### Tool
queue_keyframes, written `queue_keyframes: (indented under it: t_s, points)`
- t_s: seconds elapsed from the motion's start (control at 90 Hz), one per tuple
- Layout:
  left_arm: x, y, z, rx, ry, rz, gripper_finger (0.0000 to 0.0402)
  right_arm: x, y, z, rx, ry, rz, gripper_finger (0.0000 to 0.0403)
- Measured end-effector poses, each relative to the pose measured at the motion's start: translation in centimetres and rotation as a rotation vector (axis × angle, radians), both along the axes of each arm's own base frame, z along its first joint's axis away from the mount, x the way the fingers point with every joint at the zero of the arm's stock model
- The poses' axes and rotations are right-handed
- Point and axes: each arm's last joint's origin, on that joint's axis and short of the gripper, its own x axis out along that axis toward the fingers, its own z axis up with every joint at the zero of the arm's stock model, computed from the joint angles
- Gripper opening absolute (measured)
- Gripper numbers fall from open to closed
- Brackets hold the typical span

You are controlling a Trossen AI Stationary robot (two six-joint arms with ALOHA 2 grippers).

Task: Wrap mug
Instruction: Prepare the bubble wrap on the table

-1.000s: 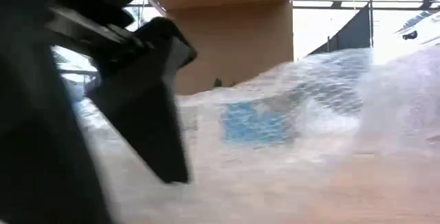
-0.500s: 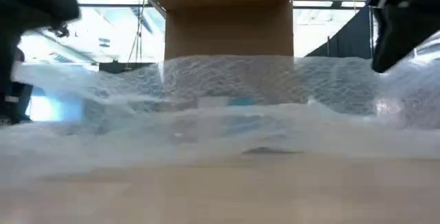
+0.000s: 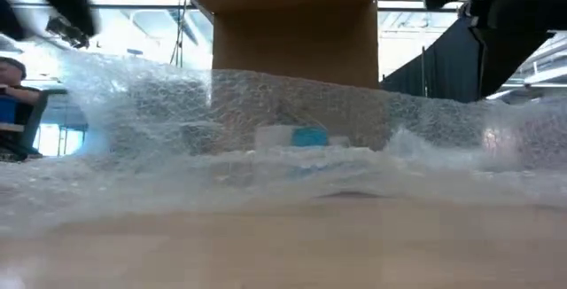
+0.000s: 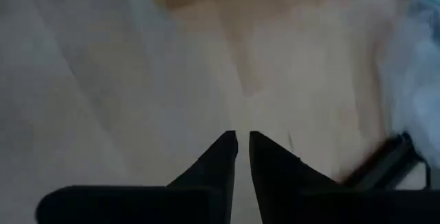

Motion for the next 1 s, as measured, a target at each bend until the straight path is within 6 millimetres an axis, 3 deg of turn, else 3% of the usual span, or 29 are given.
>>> queue_keyframes:
  t_s: [0.167,0.278,0.511,0.744,0.889,1.0]
  points:
    - [2.9,1.1,-0.1,-0.06,-0.084,0.01,0.0243,-1.3,0.7,1.6,0.061,-0.087,-0.012,0.0022]
    - [4.3,2.2,-0.6,-0.055,-0.086,-0.003,0.0243,-1.9,2.4,2.4,0.146,-0.206,0.016,0.0022]
    - [7.0,8.1,-0.9,0.067,-0.004,0.114,0.0243,-1.8,8.0,1.9,0.326,-0.428,0.169,0.0022]
    - [7.4,11.8,-1.4,0.145,0.122,0.197,0.0243,-0.9,13.1,-2.3,0.399,-0.475,0.24,0.0021]
    - [5.8,11.6,-0.9,0.182,0.198,0.221,0.0243,-0.6,14.3,-6.3,0.356,-0.408,0.195,0.0021]
    - [3.9,10.4,1.0,0.197,0.204,0.225,0.0243,-0.6,14.8,-8.8,0.352,-0.342,0.149,0.0021]
